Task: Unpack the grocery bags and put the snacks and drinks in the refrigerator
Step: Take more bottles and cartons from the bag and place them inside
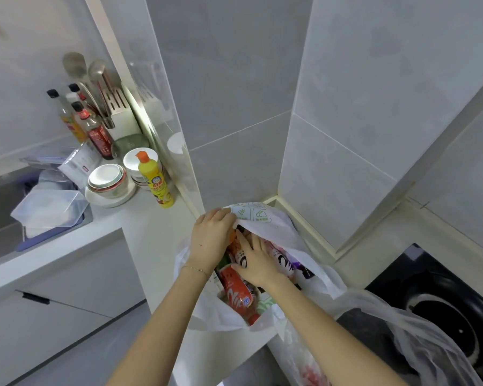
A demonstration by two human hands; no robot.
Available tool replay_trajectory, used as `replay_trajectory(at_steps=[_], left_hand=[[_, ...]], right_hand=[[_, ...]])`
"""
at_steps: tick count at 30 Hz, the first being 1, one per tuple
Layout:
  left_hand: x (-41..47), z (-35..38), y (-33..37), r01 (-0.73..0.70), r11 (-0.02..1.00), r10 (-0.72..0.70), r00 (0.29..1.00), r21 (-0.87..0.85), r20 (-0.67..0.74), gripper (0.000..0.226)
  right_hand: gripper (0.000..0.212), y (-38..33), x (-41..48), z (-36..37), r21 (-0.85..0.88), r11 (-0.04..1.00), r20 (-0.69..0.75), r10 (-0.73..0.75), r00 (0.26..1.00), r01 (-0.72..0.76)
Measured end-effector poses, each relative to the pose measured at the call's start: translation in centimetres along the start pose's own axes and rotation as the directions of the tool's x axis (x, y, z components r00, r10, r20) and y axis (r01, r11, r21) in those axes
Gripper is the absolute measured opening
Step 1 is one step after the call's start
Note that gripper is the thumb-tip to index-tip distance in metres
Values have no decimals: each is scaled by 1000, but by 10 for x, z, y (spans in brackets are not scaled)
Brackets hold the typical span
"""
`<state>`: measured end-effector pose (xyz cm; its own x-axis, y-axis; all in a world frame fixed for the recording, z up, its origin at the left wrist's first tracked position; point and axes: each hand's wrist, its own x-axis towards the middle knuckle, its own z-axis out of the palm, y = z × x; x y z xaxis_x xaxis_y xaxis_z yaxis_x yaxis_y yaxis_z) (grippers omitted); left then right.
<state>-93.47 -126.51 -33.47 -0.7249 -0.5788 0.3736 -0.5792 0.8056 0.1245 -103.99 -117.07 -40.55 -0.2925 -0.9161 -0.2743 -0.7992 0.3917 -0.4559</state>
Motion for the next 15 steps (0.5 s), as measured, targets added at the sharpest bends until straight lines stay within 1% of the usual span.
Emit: replay_trajectory(at_steps=[3,5,10,12,15], left_hand=[[7,-4,1,77,996,-76,997,-53,35,30],[12,-6,1,67,997,-66,997,-48,35,34],[25,-11,4,38,999,-38,999,7,-11,62],[23,-8,2,25,1000,-25,1000,15,5,64],[15,-1,-6,27,1000,-27,999,6,26,52]], right_hand=[[86,0,18,2,-15,1000,-5,5,1000,-5],[84,-2,28,3,-16,1000,-16,-3,1000,2],[73,-5,33,7,30,999,-79,-19,997,21],[67,-3,25,12,78,997,-100,-2,995,10],[48,-2,14,19,147,989,-138,17,990,3]])
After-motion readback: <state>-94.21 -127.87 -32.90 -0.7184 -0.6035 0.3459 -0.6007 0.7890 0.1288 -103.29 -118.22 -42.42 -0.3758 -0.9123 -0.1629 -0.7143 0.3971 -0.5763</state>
